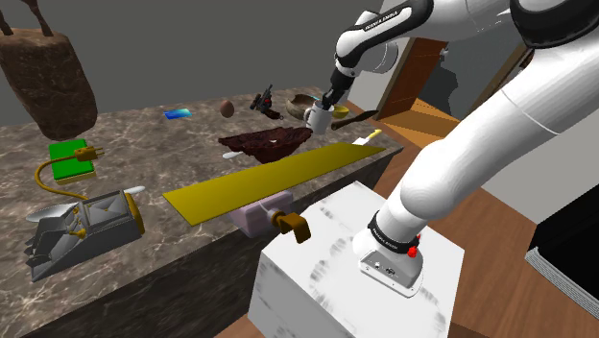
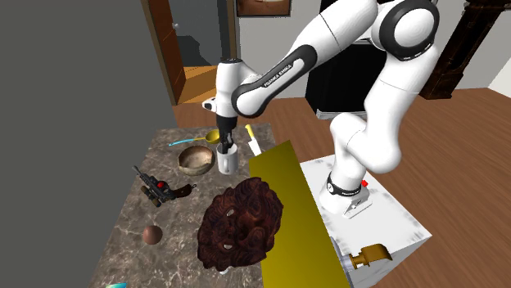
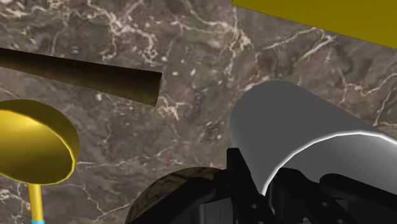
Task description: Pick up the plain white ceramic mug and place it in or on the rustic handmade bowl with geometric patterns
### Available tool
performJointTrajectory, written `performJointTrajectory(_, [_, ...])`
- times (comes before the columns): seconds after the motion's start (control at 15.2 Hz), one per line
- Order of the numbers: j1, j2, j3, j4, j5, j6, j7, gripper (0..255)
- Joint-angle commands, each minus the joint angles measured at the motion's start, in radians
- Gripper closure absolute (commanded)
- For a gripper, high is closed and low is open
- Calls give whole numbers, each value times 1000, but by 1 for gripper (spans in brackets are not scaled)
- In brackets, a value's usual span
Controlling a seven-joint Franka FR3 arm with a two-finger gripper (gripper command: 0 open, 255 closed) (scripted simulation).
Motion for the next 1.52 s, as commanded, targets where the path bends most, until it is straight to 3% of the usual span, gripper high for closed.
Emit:
performJointTrajectory(0.0, [-6, -19, 6, 14, -13, -31, 10, 255])
performJointTrajectory(1.45, [-26, -149, 70, 211, -64, -348, 80, 255])
